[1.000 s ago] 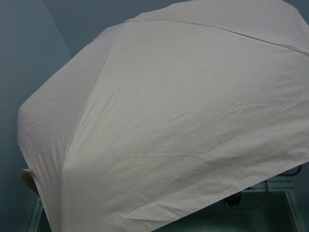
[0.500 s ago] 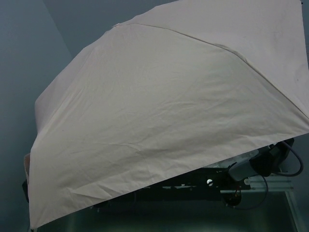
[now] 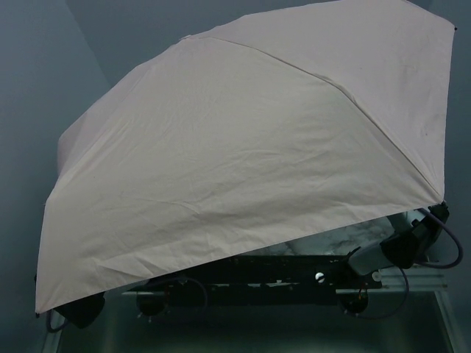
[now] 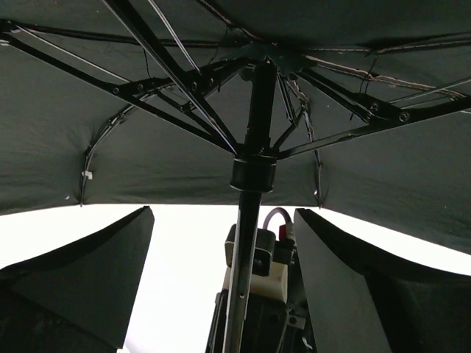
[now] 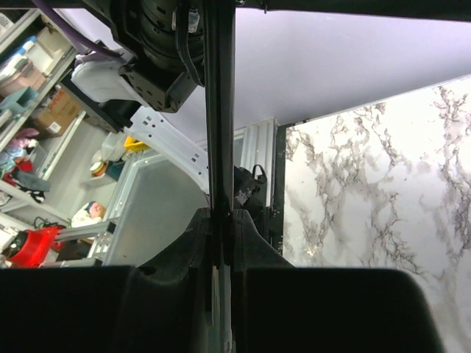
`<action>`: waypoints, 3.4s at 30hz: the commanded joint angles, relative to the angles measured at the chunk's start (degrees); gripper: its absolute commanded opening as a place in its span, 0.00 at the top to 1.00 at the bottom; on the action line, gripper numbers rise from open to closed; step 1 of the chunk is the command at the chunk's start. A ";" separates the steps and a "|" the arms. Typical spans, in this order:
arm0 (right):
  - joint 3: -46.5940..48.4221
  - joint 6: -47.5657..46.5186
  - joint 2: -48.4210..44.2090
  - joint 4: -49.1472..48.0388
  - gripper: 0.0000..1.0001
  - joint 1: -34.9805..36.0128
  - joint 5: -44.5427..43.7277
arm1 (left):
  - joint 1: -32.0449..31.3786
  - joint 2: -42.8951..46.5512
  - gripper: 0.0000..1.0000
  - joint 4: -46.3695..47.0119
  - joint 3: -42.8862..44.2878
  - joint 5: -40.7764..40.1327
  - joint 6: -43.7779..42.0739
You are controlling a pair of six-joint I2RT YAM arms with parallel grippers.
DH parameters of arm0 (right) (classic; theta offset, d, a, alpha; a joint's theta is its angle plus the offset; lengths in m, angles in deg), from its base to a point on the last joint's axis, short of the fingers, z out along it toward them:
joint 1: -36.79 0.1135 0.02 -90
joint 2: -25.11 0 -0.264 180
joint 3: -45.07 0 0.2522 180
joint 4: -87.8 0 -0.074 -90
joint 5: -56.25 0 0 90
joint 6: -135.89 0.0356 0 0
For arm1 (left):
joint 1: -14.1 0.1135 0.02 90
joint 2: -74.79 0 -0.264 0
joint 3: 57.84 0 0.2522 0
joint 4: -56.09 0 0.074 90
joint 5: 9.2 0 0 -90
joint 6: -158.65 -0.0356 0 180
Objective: Put away the umbrella
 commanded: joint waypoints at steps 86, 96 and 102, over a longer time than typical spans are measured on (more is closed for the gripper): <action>-7.72 -0.67 0.44 -5.63 0.99 -12.17 -27.39 | -18.42 -19.67 1.00 15.09 -13.98 2.44 21.06; -10.40 -2.66 -1.80 -5.97 0.99 -16.61 -23.85 | -18.61 -14.14 1.00 11.04 -18.12 -3.51 15.78; -12.16 -4.83 -2.02 -6.13 0.99 -16.80 -12.75 | -15.16 -12.08 0.80 12.38 -17.39 3.02 5.27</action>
